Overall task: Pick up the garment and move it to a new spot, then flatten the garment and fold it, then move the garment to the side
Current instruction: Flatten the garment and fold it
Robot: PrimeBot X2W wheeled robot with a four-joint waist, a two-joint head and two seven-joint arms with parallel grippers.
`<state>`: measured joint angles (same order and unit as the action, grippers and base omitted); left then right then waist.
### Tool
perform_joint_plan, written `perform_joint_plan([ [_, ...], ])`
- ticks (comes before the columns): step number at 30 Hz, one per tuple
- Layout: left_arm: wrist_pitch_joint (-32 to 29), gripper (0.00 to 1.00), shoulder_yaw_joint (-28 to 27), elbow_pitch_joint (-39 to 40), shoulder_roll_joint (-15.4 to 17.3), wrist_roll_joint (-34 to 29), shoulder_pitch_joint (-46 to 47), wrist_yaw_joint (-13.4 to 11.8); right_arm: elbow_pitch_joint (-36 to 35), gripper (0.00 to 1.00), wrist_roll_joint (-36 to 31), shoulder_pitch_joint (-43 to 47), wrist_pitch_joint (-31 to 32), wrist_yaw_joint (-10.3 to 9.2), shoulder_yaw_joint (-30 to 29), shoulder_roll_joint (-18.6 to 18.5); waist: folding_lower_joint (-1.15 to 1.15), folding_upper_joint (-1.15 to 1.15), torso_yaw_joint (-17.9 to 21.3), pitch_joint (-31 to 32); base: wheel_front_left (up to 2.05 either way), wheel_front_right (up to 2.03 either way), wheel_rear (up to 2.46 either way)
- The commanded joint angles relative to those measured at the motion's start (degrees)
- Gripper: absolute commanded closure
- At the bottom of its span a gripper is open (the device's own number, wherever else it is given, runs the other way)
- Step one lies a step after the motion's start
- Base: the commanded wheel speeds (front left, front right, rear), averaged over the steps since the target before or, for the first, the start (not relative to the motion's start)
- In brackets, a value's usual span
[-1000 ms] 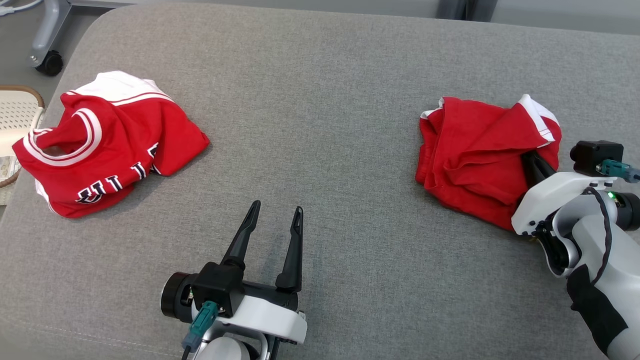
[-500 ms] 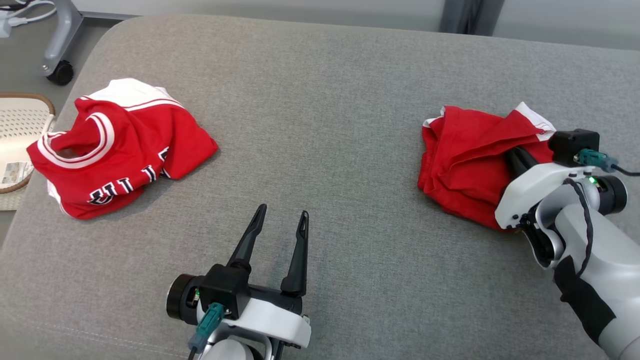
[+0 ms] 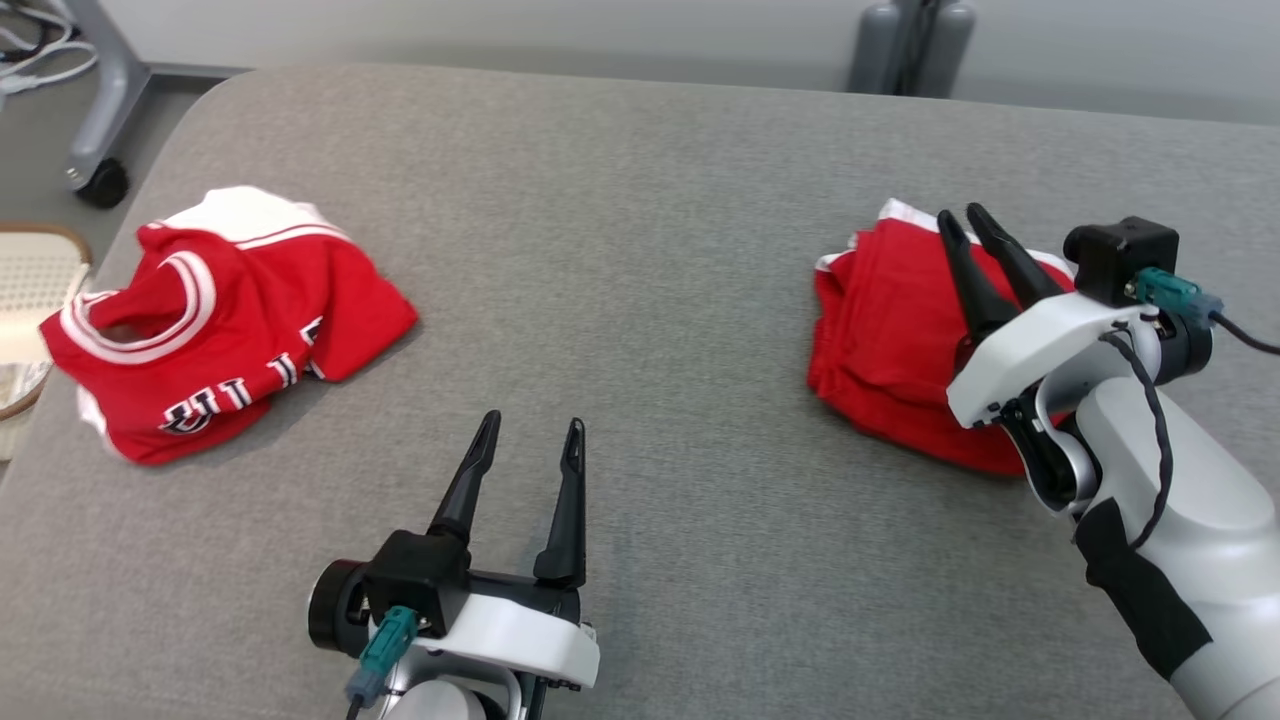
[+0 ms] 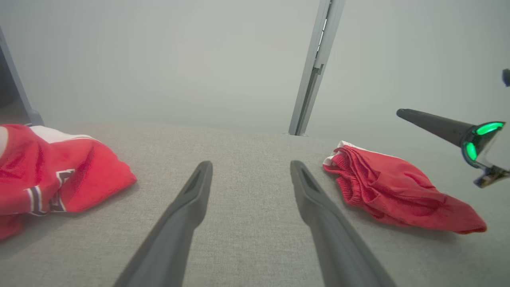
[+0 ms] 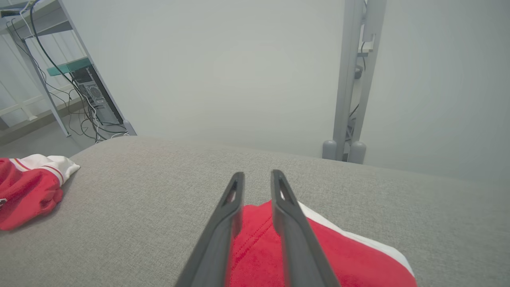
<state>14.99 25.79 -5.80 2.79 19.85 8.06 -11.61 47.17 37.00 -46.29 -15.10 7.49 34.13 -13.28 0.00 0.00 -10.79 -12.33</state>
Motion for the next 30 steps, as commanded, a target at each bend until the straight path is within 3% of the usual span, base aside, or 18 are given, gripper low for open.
perform_joint_plan([
  [1, 0.17, 0.0, -0.75, 0.26, 0.22, 0.57, -0.69, -0.02, -1.31, 0.0, -1.46, 1.87, -0.16, 0.02, -1.48, -0.17, 0.0, 0.0, 2.38, 1.15, 0.0, 0.0, 0.0],
  [18, 0.17, 0.0, -9.51, 0.46, 0.22, 1.66, -3.71, 0.39, -15.35, 0.0, -18.33, 21.44, -0.14, 0.01, -13.32, 4.18, 0.0, 0.0, 12.51, 4.98, 0.0, 0.0, 0.0],
  [30, 0.17, 0.0, -14.44, -1.73, 0.22, -1.33, -8.3, 3.49, -22.67, 0.0, -19.87, 33.81, -0.14, 0.02, -20.6, 7.94, 0.0, 0.0, 13.85, 9.71, 0.0, 0.0, 0.0],
])
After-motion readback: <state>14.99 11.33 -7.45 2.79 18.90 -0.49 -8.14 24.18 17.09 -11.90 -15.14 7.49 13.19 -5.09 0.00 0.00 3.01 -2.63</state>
